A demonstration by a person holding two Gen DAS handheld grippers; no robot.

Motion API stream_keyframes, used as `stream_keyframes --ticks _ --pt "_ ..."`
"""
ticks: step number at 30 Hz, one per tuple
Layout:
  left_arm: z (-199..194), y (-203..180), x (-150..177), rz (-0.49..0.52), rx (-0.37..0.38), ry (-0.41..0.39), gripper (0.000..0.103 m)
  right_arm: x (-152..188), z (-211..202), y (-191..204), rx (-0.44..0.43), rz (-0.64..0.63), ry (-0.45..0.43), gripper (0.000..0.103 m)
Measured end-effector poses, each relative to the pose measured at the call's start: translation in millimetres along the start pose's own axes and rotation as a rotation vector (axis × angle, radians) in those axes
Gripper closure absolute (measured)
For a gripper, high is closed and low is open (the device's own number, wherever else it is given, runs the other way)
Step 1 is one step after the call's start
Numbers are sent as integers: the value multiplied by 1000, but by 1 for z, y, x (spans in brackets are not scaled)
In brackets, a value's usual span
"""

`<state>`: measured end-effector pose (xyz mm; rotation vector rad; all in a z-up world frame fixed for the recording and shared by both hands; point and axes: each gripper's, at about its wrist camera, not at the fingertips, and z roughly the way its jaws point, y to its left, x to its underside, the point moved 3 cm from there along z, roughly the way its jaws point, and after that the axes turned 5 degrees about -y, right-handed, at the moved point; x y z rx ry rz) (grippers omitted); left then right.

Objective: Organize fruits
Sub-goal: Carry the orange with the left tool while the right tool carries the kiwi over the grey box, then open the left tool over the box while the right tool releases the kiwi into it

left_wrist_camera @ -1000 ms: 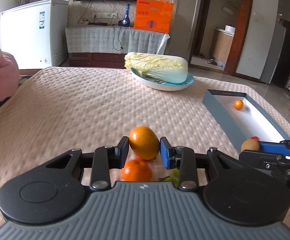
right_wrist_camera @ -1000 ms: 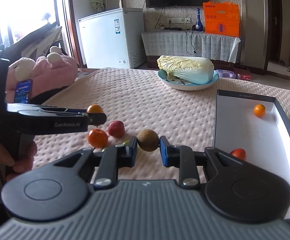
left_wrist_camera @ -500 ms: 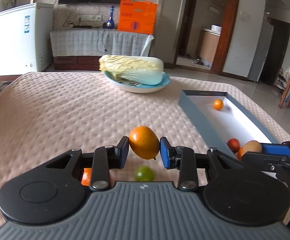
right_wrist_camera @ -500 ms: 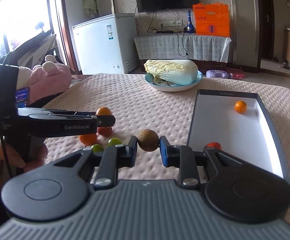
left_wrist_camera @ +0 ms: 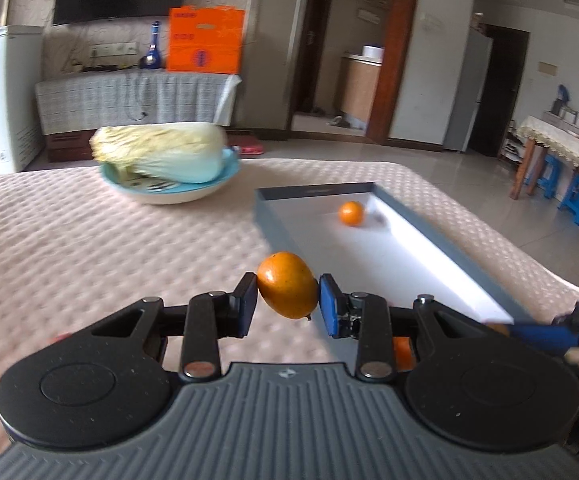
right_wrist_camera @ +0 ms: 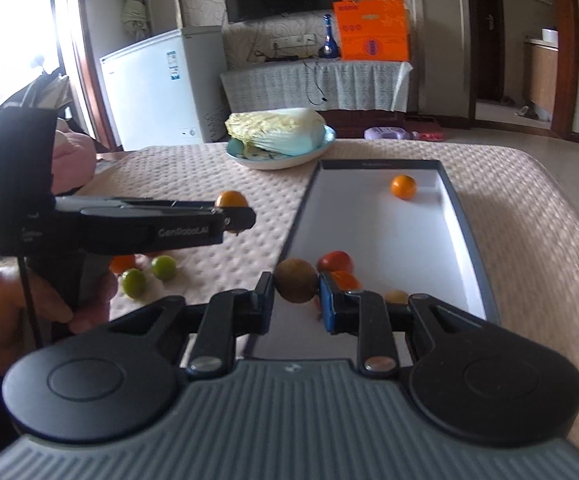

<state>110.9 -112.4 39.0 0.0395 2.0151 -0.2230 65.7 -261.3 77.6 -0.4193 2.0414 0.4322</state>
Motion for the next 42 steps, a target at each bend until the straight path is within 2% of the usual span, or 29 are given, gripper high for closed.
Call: stream_keyframes --ticks 6,13,15,17,20,27,32,35,37,38,42 --pt "34 -35 -4 -2 76 3 64 6 6 -11 32 10 29 76" --pt "61 -57 -1 1 125 31 64 11 14 -21 51 16 57 76" --pt "61 -59 -2 -4 133 23 60 12 16 -23 55 18 65 76" --pt "59 -58 -4 -10 146 7 49 13 17 -24 62 18 70 76" --pt "52 -56 -7 -19 168 -15 43 14 19 -27 74 21 75 76" --pt "27 -40 -20 -70 184 -76 42 12 24 -40 127 53 63 76" --pt "10 -26 -24 -74 154 -94 42 9 30 -50 158 117 47 75" --pt "-5 -18 -25 -73 137 -98 42 5 31 -52 168 158 1 74" --pt "-18 -12 -26 -73 127 -107 42 0 29 -53 183 177 -49 60" --pt "-25 -9 -26 -72 124 -113 42 -2 27 -53 192 185 -79 57" --pt "-58 4 -26 -64 97 -136 42 -12 22 -52 201 222 -167 55"
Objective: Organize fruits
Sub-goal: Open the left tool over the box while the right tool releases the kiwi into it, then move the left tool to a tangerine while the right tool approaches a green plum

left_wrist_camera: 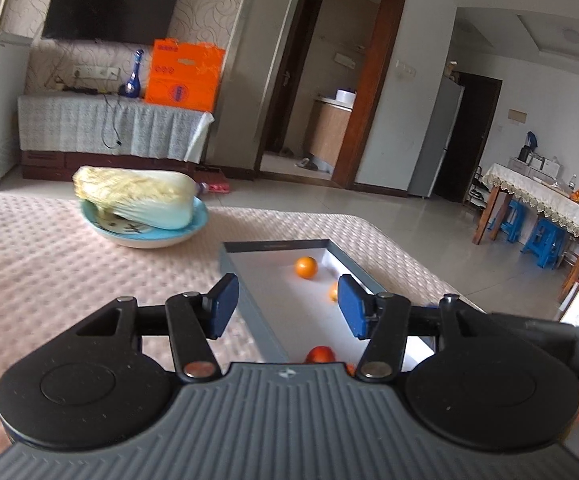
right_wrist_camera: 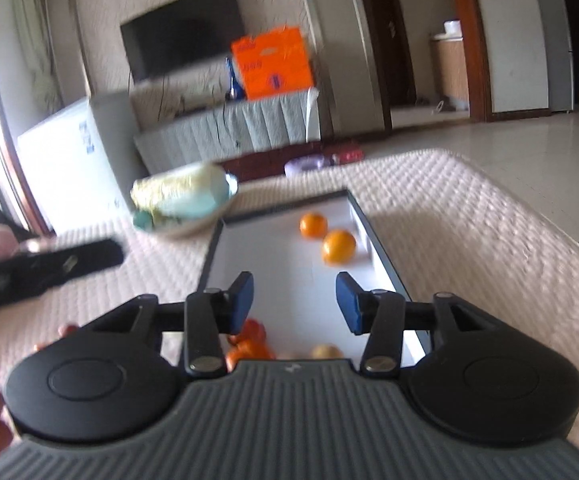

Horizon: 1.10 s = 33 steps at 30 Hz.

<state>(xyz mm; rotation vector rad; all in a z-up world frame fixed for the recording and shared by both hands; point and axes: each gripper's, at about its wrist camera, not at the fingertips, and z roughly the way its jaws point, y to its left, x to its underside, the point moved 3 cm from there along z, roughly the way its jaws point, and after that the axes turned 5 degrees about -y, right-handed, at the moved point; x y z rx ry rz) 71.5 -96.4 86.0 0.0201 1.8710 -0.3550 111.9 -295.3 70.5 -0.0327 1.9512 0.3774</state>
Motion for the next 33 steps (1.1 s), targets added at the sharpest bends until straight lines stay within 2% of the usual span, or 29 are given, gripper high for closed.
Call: stream_keyframes --ticks 7,11,15,23,28,33 --pt "-68 32 5 -27 -103 -1 42 -3 6 22 -80 27 -4 55" --pt "-107 55 11 -40 -210 -12 42 -3 7 46 -138 -15 3 55" --pt "-125 82 20 -59 -284 23 42 3 5 71 -213 -83 14 55" --pt "-114 128 34 -95 -386 103 44 32 0 129 -380 -289 92 55" --pt "-95 140 42 -109 -413 145 44 50 0 159 -415 -368 157 57" --pt "-90 142 41 -89 -404 137 44 60 1 167 -429 -412 192 57"
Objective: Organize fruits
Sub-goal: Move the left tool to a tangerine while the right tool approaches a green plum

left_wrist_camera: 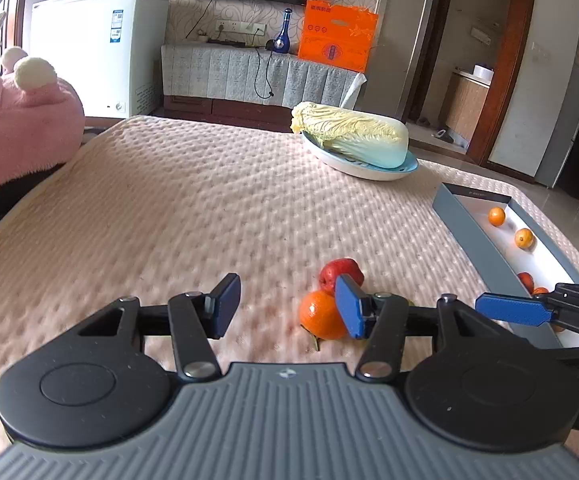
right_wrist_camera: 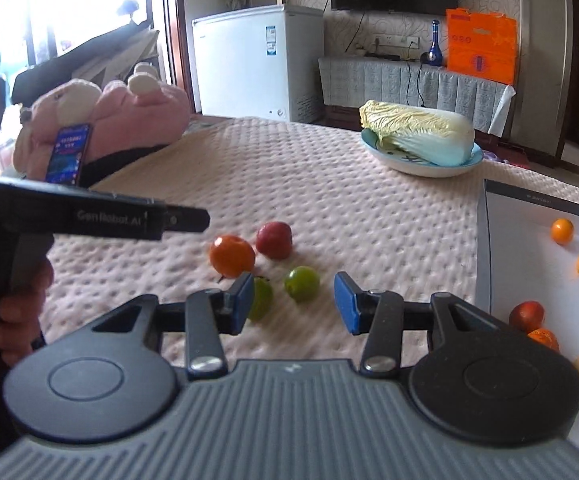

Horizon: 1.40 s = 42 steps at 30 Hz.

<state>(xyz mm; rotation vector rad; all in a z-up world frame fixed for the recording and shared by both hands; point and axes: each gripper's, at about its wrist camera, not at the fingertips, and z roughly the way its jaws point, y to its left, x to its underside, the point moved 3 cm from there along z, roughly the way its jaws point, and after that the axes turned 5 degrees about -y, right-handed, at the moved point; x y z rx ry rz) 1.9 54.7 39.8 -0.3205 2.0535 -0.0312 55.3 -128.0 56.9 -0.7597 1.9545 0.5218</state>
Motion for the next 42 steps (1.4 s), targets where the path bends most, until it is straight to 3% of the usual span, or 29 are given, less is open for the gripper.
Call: stream_keyframes --ticks 10,16,20,26,42 --pt "7 17 -3 -92 -58 5 44 -8 -9 -15 56 53 -31 55" --pt "11 21 -4 -89 -92 7 44 -9 -12 -25 92 103 -54 55" --pt "15 17 0 -76 -36 40 43 -8 -10 -34 102 173 -49 55" --pt "18 -4 6 13 23 54 43 -16 -21 -33 142 147 -106 55" --pt "29 -16 14 42 37 101 42 -10 -11 -26 138 120 -79 55"
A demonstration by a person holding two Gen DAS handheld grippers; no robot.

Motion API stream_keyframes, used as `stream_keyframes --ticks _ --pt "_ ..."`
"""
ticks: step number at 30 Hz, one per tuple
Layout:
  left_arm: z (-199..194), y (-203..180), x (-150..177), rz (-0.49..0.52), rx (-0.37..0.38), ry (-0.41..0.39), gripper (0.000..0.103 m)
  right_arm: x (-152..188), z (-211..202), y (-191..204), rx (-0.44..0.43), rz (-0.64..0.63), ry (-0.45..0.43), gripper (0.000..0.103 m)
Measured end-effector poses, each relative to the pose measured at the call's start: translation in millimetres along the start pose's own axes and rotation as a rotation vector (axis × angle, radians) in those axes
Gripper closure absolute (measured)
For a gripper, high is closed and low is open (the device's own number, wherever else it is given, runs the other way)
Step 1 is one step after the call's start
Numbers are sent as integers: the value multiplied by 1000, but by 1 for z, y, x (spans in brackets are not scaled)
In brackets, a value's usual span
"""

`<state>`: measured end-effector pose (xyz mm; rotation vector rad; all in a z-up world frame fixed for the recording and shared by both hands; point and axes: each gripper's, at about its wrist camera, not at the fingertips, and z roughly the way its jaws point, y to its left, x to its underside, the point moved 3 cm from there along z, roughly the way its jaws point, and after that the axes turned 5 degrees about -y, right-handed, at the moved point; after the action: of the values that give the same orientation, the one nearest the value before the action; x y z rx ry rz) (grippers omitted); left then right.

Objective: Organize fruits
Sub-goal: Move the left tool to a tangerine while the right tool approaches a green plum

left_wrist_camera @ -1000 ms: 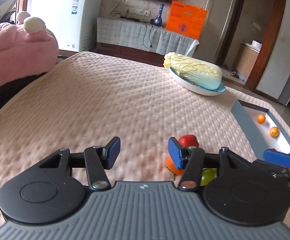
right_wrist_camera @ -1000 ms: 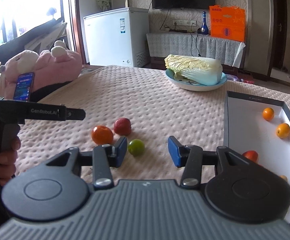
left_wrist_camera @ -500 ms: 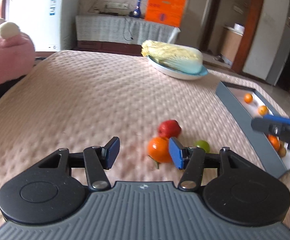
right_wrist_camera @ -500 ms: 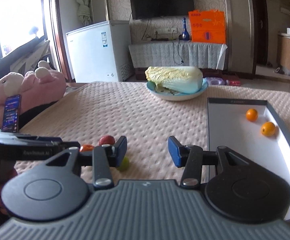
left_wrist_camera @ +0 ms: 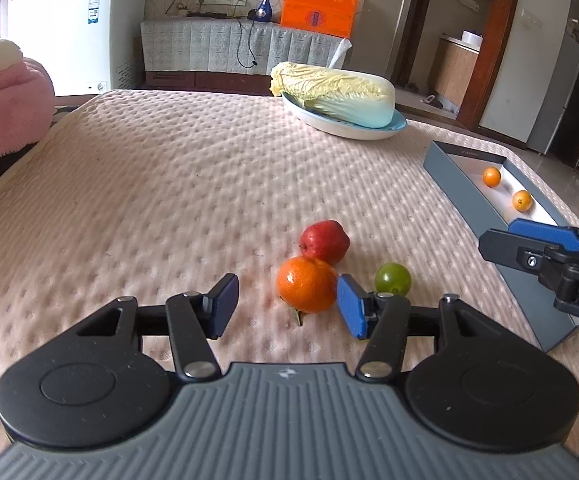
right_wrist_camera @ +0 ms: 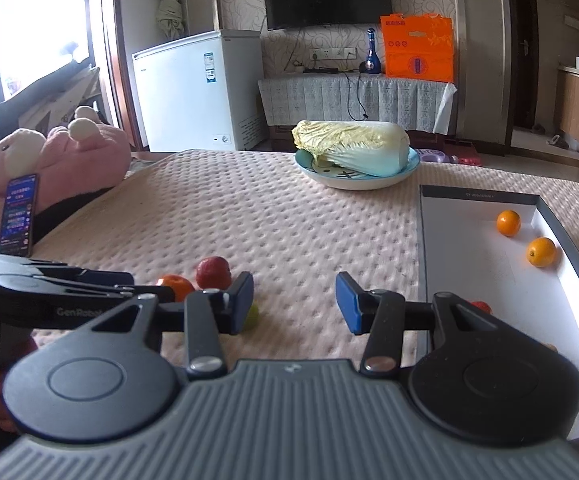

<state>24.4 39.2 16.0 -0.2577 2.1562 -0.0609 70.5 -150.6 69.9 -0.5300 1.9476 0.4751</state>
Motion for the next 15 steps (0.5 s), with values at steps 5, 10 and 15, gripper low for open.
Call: stream_keyframes --ticks 5,10,15 --pt "4 -1 1 0 3 11 42 6 4 16 -71 -77 20 55" --pt "8 -3 3 14 1 20 42 12 5 34 -168 -141 65 55" --pt "10 1 3 -8 0 20 42 16 1 46 -191 -213 91 55"
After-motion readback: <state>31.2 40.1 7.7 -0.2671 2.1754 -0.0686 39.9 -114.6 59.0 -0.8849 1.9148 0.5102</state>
